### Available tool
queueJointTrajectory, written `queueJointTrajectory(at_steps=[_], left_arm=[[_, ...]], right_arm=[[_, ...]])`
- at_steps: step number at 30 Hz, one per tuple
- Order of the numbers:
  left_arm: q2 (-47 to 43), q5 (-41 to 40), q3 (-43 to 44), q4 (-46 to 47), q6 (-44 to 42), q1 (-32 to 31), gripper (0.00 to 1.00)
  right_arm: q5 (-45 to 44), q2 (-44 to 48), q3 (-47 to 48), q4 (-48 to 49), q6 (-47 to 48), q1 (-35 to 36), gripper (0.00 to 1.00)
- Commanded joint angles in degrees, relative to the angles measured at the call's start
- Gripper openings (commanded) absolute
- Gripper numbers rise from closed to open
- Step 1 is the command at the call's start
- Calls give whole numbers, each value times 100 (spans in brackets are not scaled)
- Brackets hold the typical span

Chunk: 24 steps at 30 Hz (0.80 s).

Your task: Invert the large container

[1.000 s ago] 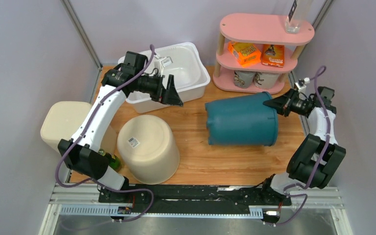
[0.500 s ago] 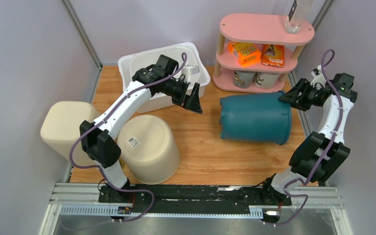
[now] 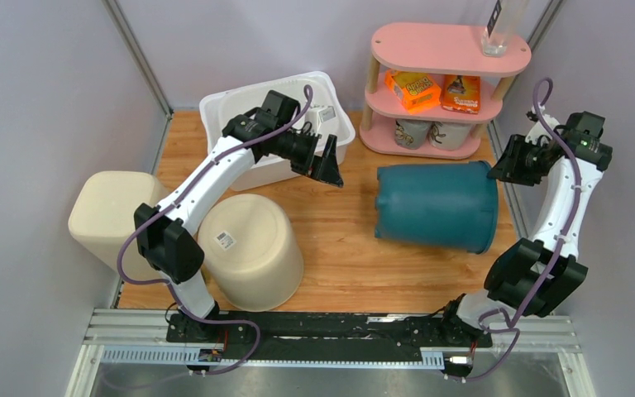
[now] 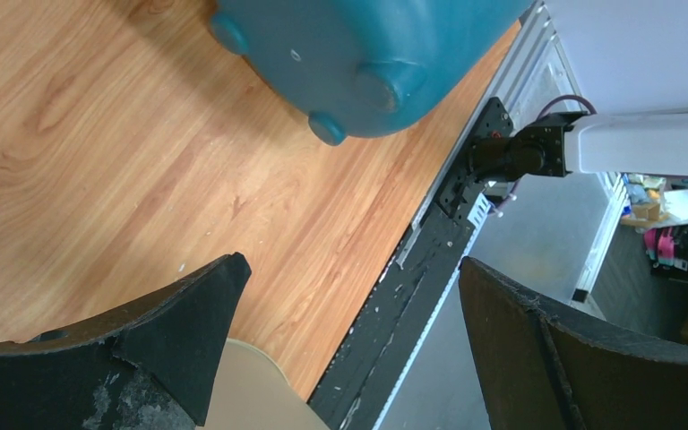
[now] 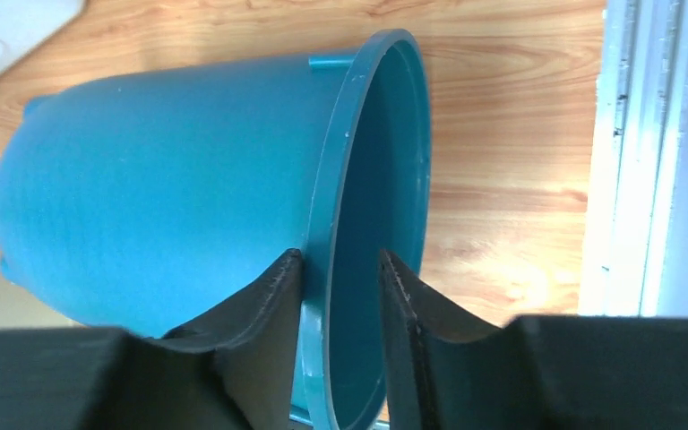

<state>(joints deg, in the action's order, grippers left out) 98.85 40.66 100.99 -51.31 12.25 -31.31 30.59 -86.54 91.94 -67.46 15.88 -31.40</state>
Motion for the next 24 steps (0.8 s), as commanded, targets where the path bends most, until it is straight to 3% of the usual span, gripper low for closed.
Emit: queueJointTrajectory(at_steps=[1, 4, 6, 14, 18, 24], left_arm=[[-149, 212, 140, 249, 194, 3, 99], [-112, 255, 162, 268, 274, -1, 99], [-100, 272, 125, 285, 316, -5, 98], [-117, 296, 90, 322, 346, -80, 98], [-145, 260, 89, 302, 299, -86, 98], [-162, 218, 44, 302, 258, -114, 98]], right_arm=[[-1138, 178, 65, -385, 539, -7, 31], [-1393, 248, -1, -366, 796, -14, 8], [-1556, 315, -204, -219, 1055, -66, 0], [-2205, 297, -1252, 673, 1871, -631, 0], [-2059, -26, -1277, 943, 2316, -1149, 0], [-1232, -139, -1351, 1125, 2789, -1233, 20]])
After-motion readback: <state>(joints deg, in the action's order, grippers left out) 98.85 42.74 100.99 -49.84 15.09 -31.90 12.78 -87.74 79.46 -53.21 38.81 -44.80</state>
